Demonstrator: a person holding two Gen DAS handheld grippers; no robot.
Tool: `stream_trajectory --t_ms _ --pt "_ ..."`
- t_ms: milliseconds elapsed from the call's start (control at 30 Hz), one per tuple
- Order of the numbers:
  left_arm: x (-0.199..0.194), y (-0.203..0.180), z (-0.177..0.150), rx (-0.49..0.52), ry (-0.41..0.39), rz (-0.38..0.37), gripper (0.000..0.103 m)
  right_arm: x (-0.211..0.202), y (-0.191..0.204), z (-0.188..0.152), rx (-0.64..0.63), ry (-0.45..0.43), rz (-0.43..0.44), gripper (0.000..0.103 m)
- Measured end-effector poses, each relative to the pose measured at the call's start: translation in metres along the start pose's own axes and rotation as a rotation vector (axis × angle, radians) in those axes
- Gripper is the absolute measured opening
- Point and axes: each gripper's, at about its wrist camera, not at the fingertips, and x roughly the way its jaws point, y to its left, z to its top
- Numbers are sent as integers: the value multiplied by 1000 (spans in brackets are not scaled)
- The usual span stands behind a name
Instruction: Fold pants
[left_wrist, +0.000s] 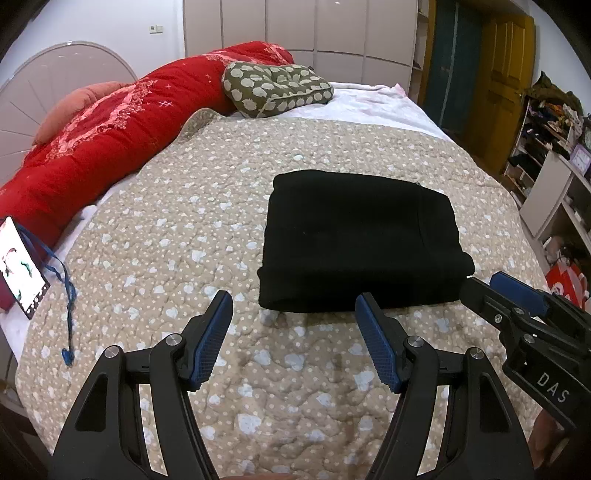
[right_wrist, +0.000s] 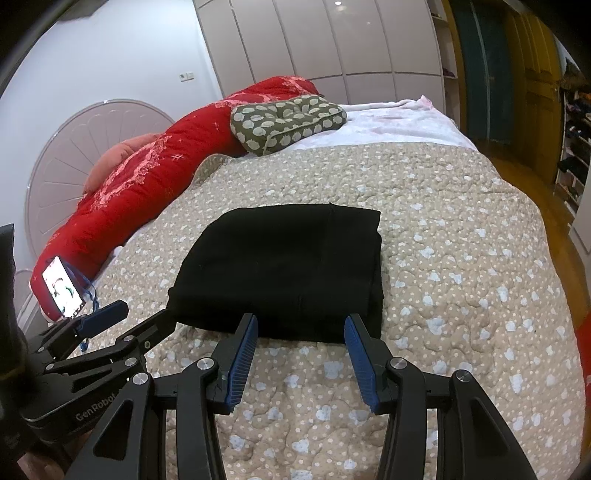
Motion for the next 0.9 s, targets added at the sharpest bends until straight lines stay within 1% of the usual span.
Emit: stream_trajectory --t_ms 567,900 --pt "2 -3 -1 0 8 -5 70 -1 -1 -1 5 1 -3 47" --pt "0 -4 -1 8 5 -6 70 -4 -9 -2 13 2 -9 48"
